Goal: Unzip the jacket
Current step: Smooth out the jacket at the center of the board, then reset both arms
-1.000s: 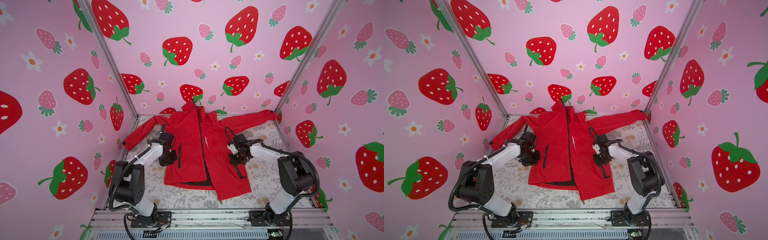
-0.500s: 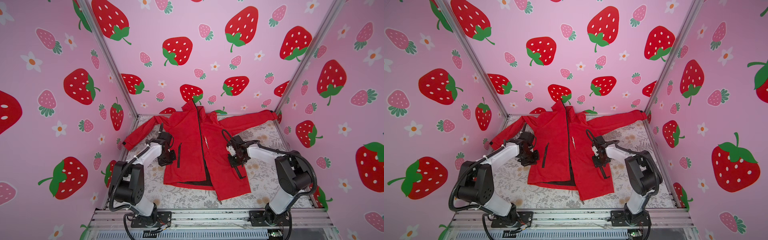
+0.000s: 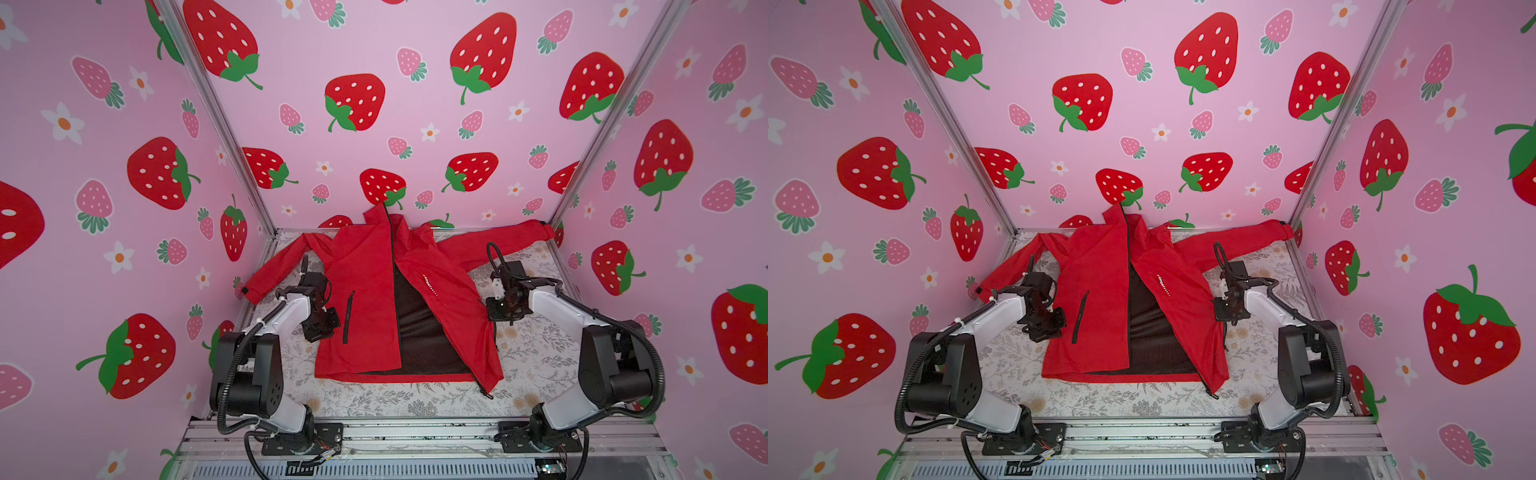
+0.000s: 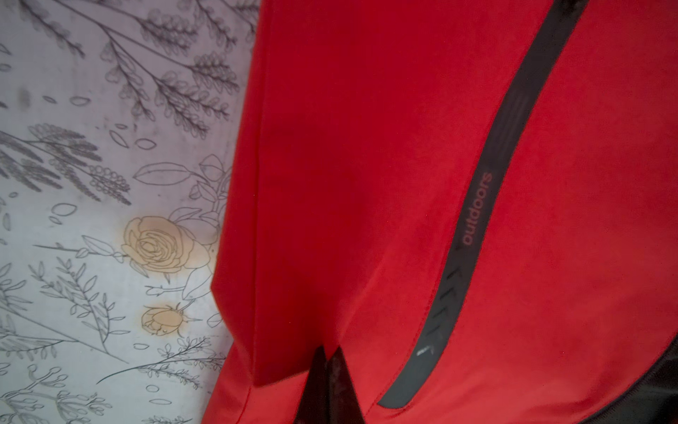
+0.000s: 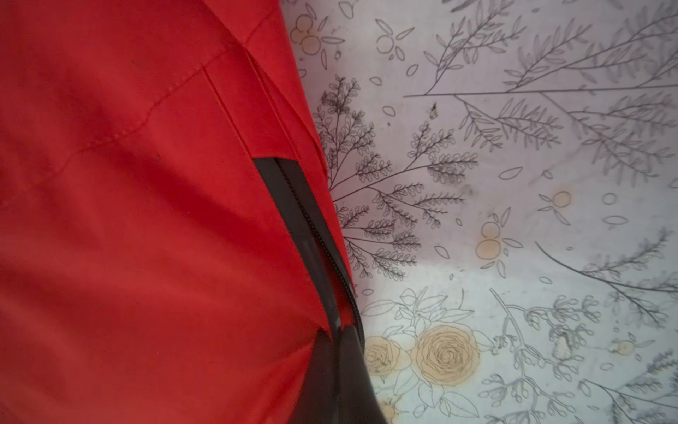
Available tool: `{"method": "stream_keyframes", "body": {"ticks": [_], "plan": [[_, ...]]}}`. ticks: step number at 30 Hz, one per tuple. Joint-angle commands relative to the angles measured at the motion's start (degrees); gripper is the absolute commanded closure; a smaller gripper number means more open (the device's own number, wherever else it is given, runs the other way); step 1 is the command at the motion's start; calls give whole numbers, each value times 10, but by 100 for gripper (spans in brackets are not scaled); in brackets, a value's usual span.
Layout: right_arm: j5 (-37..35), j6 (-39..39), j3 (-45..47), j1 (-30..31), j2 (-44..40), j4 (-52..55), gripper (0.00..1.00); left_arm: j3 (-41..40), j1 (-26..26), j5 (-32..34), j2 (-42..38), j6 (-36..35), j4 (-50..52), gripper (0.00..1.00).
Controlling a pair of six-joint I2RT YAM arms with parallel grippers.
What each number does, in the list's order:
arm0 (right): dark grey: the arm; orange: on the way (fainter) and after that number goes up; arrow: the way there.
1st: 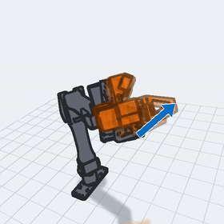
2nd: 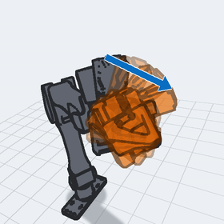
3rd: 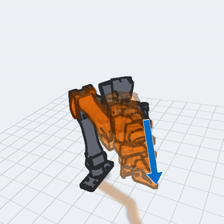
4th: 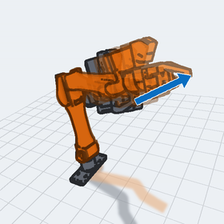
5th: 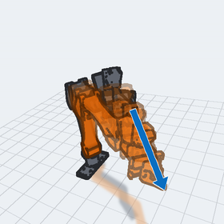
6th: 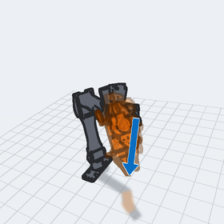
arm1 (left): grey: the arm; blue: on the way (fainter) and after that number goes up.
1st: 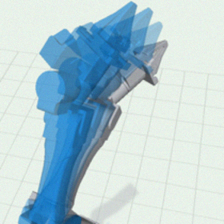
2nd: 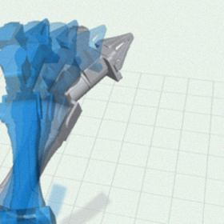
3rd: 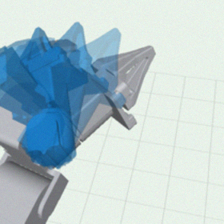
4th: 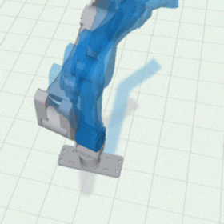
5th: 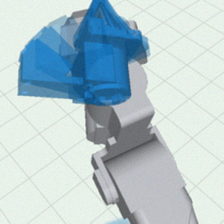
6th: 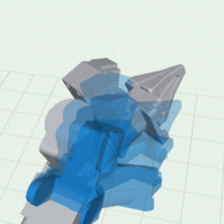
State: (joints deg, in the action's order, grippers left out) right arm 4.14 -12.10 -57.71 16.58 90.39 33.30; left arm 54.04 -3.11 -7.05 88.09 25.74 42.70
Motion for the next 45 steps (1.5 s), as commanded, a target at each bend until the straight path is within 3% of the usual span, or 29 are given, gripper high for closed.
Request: {"method": "stream_keyframes", "body": {"ticks": [1, 2, 5, 7, 8, 12, 16, 17, 18, 19, 21, 24, 27, 32, 37, 41, 45], "plan": [[33, 3, 6, 4, -16, -16, 97, 5, 5, -2, -3, -5, 2, 93], [32, 1, 10, 4, -33, -24, 87, 10, 7, 0, -11, -5, 1, 80], [26, -9, 13, -5, -90, -46, 36, 33, 17, 10, -51, -10, -5, 49], [35, -11, 7, -23, -117, -56, 7, 48, 29, 17, -83, -16, -15, 37], [42, -10, 3, -35, -128, -64, 1, 55, 38, 19, -101, -17, -23, 33], [65, -8, -12, -93, -147, -108, 1, 68, 82, 0, -146, -32, -86, 25], [117, -12, -19, -153, -141, -168, 1, 52, 114, -5, -164, -46, -171, 24], [117, -5, -22, -162, -138, -179, 1, 41, 122, -21, -168, -50, -203, 21], [99, 2, -22, -169, -136, -191, 1, 23, 129, -20, -172, -46, -240, 6], [79, 7, -20, -175, -134, -202, 1, 10, 137, -22, -175, -41, -270, 1], [46, 16, 6, -194, -136, -264, 1, -32, 156, -32, -182, -46, -353, 1], [1, 21, 86, -218, -143, -409, 1, -89, 162, 34, -188, -62, -449, 1], [-53, 52, 158, -223, -139, -538, 1, -118, 162, 116, -176, -74, -469, 1], [-84, 102, 192, -225, -112, -572, 1, -168, 162, 182, -153, -110, -505, 0], [-107, 96, 262, -224, -117, -664, 1, -231, 138, 265, -169, -98, -608, 1], [-109, 105, 275, -225, -130, -663, 1, -263, 74, 283, -172, -149, -659, 2], [-108, 106, 307, -224, -158, -681, 0, -313, 34, 263, -152, -155, -719, 3]]}}
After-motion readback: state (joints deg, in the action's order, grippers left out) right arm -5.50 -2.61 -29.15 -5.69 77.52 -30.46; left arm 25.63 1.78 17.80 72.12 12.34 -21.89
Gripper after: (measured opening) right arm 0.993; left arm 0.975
